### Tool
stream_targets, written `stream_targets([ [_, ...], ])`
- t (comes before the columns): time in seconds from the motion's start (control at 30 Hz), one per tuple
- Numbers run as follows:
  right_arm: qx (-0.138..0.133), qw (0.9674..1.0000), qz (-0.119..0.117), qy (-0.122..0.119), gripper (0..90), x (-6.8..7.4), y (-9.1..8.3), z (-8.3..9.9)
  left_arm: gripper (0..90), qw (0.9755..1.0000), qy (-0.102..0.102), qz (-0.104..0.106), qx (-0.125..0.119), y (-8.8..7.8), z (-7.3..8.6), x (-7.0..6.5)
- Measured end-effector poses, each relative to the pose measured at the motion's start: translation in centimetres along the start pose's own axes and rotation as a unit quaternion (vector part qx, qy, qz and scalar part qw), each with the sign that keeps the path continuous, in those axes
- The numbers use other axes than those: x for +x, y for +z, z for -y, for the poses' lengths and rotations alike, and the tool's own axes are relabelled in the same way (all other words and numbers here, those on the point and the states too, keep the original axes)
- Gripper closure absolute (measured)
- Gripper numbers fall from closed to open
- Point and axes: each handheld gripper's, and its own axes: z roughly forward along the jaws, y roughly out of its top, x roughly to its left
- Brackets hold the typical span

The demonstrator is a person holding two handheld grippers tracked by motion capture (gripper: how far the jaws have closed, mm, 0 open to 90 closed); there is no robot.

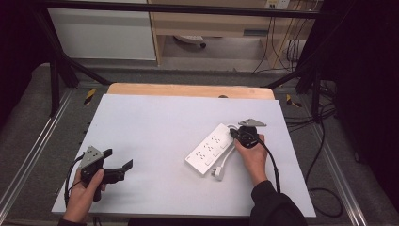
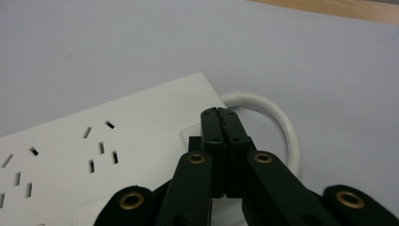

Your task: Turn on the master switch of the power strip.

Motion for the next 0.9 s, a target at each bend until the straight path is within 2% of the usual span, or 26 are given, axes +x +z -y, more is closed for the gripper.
stream_targets([
  [0.9,-0.006,1.0000,-0.001,0.003,90.0,0.10,-0.15,-0.11,6.0,1.0000,0.001,-0.001,0.002,-0.02,0.01,0.02],
])
